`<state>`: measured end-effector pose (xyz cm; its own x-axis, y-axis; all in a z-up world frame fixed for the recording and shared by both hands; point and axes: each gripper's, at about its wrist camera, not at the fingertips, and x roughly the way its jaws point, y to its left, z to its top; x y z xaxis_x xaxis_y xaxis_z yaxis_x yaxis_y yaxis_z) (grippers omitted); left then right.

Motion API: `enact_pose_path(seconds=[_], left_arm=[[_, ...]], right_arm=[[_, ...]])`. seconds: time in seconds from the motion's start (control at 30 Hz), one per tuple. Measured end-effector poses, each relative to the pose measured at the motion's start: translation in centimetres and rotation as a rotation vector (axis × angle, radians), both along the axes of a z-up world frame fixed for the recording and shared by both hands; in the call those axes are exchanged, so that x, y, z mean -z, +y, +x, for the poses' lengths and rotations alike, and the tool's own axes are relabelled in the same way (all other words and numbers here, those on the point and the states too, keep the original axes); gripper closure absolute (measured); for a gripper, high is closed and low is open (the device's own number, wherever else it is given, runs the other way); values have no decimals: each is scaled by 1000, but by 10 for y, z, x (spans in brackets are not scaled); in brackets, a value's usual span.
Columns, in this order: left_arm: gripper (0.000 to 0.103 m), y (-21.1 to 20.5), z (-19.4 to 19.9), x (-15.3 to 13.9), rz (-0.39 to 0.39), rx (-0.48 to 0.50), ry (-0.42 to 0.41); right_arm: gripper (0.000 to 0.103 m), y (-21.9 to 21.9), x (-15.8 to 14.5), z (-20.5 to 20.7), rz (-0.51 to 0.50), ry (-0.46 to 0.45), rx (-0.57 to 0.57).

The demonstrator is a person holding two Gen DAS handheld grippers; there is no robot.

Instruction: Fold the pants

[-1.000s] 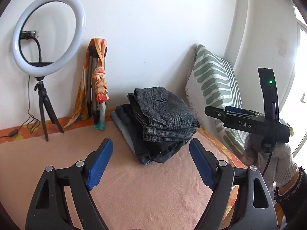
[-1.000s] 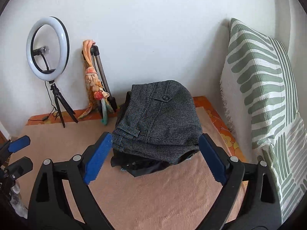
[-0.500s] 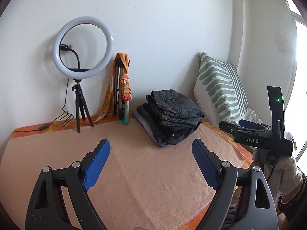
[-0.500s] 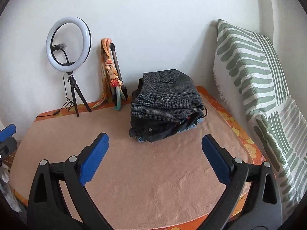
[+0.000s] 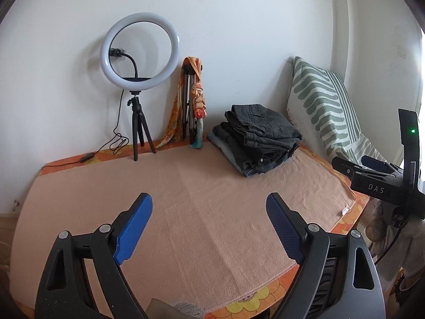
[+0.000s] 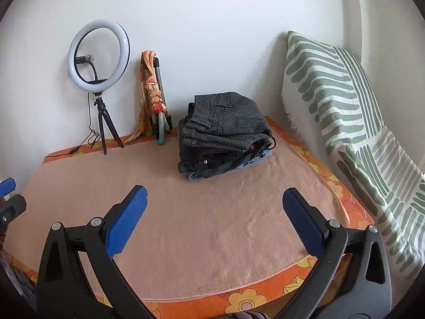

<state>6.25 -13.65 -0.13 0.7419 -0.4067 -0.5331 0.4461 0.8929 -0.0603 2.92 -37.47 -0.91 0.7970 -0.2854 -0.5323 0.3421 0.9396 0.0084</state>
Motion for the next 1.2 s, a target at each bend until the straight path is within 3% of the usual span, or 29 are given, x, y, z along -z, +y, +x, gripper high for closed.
enact_pose_path(seconds=[0.17, 0.33, 0.73, 1.2], left_arm=[[6, 7, -2, 2, -29, -19, 22], [6, 11, 1, 3, -42, -31, 53], [6, 12, -2, 1, 13, -67, 66], [6, 24, 0, 0, -26, -86, 94]], right_arm=[[0, 3, 3, -6, 29, 8, -1], [0, 7, 0, -9, 5, 1, 13], [0, 10, -5, -14, 19, -17, 9], [0, 21, -12, -14, 14, -28, -4]])
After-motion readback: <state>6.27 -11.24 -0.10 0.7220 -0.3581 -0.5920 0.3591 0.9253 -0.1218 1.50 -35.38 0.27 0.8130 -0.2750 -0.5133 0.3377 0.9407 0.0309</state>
